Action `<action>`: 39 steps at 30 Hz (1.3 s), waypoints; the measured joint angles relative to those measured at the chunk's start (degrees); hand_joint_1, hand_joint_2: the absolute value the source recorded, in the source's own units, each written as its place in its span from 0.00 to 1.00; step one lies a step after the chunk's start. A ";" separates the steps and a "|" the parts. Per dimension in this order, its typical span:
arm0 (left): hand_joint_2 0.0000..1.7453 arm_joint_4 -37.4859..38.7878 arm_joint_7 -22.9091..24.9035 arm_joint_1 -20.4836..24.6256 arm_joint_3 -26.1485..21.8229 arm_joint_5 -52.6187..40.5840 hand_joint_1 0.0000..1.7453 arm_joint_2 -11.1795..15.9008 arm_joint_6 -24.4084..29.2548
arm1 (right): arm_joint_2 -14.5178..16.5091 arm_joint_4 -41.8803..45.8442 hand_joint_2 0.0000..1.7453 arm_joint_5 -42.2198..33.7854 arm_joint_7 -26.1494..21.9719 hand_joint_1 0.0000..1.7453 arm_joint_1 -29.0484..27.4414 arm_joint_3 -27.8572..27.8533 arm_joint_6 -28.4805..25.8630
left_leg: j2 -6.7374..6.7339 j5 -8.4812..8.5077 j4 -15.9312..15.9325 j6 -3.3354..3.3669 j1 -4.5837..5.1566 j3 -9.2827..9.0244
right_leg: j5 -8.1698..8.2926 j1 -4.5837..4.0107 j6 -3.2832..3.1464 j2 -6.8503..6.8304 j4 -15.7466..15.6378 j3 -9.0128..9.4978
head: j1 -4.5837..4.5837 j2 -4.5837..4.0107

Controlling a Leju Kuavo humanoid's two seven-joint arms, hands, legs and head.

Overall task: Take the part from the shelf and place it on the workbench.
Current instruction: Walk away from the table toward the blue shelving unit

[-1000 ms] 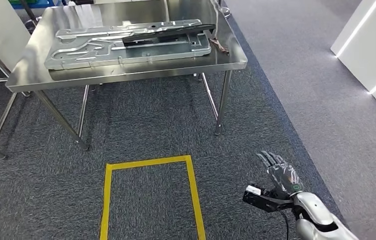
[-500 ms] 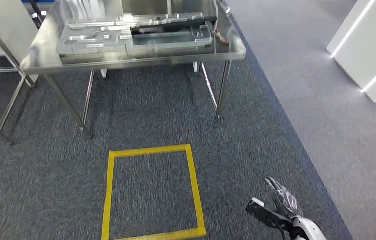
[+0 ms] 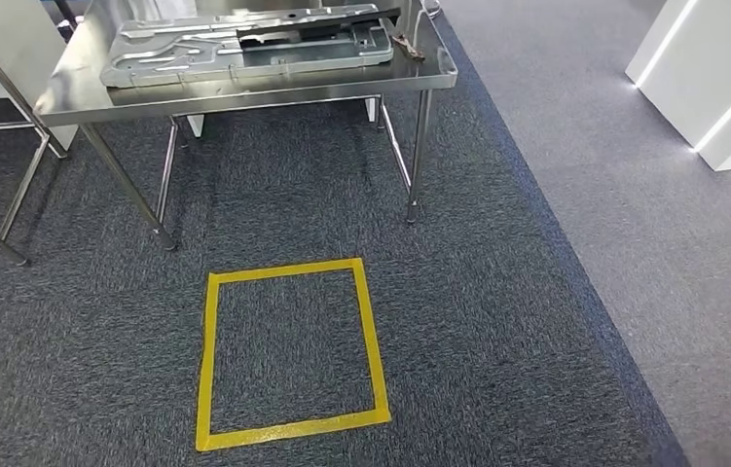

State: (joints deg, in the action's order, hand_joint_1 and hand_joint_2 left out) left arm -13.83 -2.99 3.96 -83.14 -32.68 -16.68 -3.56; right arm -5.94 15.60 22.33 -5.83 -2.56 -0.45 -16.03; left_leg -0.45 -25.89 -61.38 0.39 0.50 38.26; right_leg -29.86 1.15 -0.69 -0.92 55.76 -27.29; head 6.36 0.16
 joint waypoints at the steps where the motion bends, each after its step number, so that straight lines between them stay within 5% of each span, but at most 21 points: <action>1: 0.00 0.07 0.02 0.00 0.01 -0.14 0.00 0.07 0.03 | 0.48 -1.08 1.00 -0.78 1.21 0.00 0.27 -0.58 1.14 | 0.06 -3.24 -2.90 -0.40 -0.22 0.67 | 0.63 -0.04 -0.31 -0.07 0.04 -0.81 | -0.01 0.00; 3: 0.00 0.21 0.04 0.02 0.02 -0.41 0.00 0.28 0.05 | 1.43 -2.73 1.00 -2.44 3.84 0.00 0.49 -1.77 2.63 | 0.07 -7.96 -9.87 -0.96 -0.49 1.56 | 1.77 -0.11 -0.49 -0.08 0.15 -2.53 | -0.01 -0.01; 5: 0.00 0.37 -0.02 0.02 0.02 -0.62 0.00 0.58 0.04 | 2.37 -3.95 1.00 -4.19 6.83 0.00 0.56 -3.00 3.14 | 0.07 -6.59 -13.22 -1.11 -0.62 0.67 | 2.83 -0.18 -0.37 -0.09 0.42 -4.31 | -0.01 -0.01; 7: 0.50 0.49 -0.38 -0.02 0.02 -0.51 0.00 0.79 0.04 | 3.49 -4.76 1.00 -6.06 9.78 0.00 0.63 -4.40 3.13 | 0.07 -2.80 -9.69 -0.71 -0.63 -3.41 | 3.79 -0.27 -0.15 -0.09 0.82 -5.88 | -0.02 -0.01; 9: 1.00 0.52 -0.91 0.00 0.02 -0.24 0.00 0.96 0.05 | 4.78 -5.11 1.00 -7.68 11.75 0.00 0.71 -5.99 3.15 | 0.07 -2.85 -1.00 0.02 -0.40 -9.93 | 4.51 -0.49 0.22 -0.08 1.23 -6.76 | -0.01 -0.01; 11: 1.00 0.62 -1.24 0.09 0.01 -0.05 0.00 1.12 0.05 | 5.94 -5.25 1.00 -8.67 12.60 0.00 0.82 -7.46 3.64 | 0.05 -4.77 5.20 0.46 -0.13 -13.65 | 5.27 -0.59 0.80 -0.10 1.44 -7.20 | 0.00 -0.01; 14: 1.00 1.01 -1.11 0.21 -0.01 0.15 0.00 1.22 0.04 | 6.99 -5.41 1.00 -9.13 12.81 0.00 1.09 -8.89 5.50 | -0.12 -4.60 7.00 1.23 -0.43 -13.54 | 5.05 -0.50 1.84 0.03 2.40 -8.03 | 0.02 -0.01; 18: 1.00 1.40 -0.06 0.12 0.11 0.26 0.00 1.40 0.02 | 7.60 -5.59 1.00 -8.87 12.49 0.00 1.07 -9.62 8.03 | -0.41 -3.63 6.89 2.35 -0.28 -12.39 | -2.43 -0.34 2.59 0.30 14.91 -12.77 | 0.03 -0.01; 20: 1.00 1.31 0.34 0.10 1.05 0.65 0.00 1.83 0.04 | 7.79 -5.78 1.00 -8.66 12.46 0.00 0.64 -9.69 8.84 | -0.45 -3.49 6.42 2.42 -0.15 -11.84 | -2.98 -0.33 2.66 0.30 17.88 -13.18 | 0.04 -0.01; 23: 1.00 0.53 0.58 0.19 4.53 2.27 0.00 2.72 0.16 | 7.88 -6.12 1.00 -8.93 12.29 0.00 -0.40 -9.67 9.55 | -0.33 -3.71 5.62 2.07 -0.05 -11.53 | 1.22 -0.41 2.11 0.30 8.42 -7.11 | 0.04 -0.01; 25: 1.00 -0.19 0.68 0.21 7.54 3.73 0.00 3.45 0.31 | 7.90 -6.21 1.00 -9.44 11.97 0.00 -1.04 -9.61 9.88 | -0.31 -4.09 4.92 1.67 0.22 -11.16 | 2.30 -0.53 1.52 0.34 3.05 -4.35 | 0.03 -0.01; 36: 1.00 -2.56 1.28 -2.75 27.85 12.07 0.00 7.38 1.26 | 7.94 -4.48 1.00 -13.06 10.22 0.00 -1.97 -7.57 11.62 | -0.33 -3.94 4.76 1.03 0.18 -10.83 | 2.09 -0.96 0.52 0.40 2.36 -4.29 | 0.02 -0.01; 38: 0.50 -2.94 1.38 -3.48 31.74 13.61 0.00 8.04 1.39 | 7.93 -3.80 1.00 -13.75 9.90 0.00 -2.10 -7.06 11.92 | -0.32 -3.87 4.78 0.92 0.17 -10.82 | 2.13 -0.97 0.44 0.38 2.39 -4.31 | 0.02 -0.01; 39: 0.25 -3.13 1.44 -3.85 33.65 14.36 0.00 8.34 1.50 | 7.91 -3.44 0.75 -14.06 9.72 0.00 -2.22 -6.82 12.07 | -0.32 -3.84 4.78 0.87 0.17 -10.81 | 2.16 -0.97 0.40 0.38 2.40 -4.31 | 0.02 -0.01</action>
State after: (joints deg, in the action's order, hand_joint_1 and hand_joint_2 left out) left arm -16.96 -1.55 0.12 -49.49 -18.32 -8.34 -2.07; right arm 1.97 12.16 8.27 3.89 -4.77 -7.28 -3.96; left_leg -0.77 -29.73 -56.60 1.26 0.66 27.45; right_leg -27.70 0.18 -0.29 -0.53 58.16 -31.60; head 6.38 0.15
